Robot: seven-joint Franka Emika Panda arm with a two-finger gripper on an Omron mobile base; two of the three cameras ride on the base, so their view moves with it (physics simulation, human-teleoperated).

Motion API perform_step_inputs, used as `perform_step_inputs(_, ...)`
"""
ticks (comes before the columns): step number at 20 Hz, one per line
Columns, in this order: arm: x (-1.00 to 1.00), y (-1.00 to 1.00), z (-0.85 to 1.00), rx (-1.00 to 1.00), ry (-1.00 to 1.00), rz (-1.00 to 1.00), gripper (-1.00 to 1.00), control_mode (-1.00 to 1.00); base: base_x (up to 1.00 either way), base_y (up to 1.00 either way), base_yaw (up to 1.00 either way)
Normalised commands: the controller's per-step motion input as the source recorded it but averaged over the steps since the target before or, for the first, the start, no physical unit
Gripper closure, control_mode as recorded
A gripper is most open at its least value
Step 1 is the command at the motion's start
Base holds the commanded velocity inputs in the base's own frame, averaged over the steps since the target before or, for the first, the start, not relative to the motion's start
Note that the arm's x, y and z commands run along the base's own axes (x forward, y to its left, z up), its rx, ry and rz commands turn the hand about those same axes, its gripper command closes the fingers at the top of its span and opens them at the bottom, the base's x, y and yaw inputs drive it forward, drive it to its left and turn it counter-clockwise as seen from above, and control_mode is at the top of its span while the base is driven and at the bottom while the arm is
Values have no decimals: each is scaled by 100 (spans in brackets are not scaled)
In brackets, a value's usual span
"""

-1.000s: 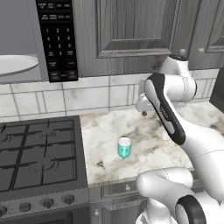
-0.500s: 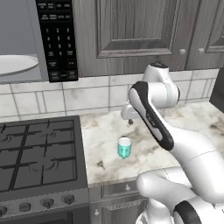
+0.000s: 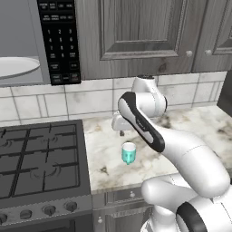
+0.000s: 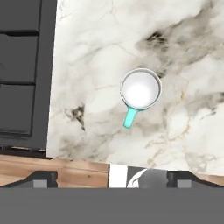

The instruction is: Pick the mug from the counter and place it inside the microwave. Then close the microwave.

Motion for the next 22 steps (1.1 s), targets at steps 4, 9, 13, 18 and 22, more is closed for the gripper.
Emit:
perform_step_inputs(4, 12, 7, -38, 2, 7, -3, -100, -100, 0, 0, 0)
perform_step_inputs(9, 1, -1, -27, -1, 10, -6, -100, -100, 0, 0, 0)
perform_step_inputs(13, 0, -1, -15, -10, 6, -5, -100, -100, 0, 0, 0)
perform_step_inputs(18, 0, -1, -24, -8, 3, -4, -100, -100, 0, 0, 0)
perform_step_inputs(22, 2, -2, -32, -3, 0, -3, -100, -100, 0, 0, 0)
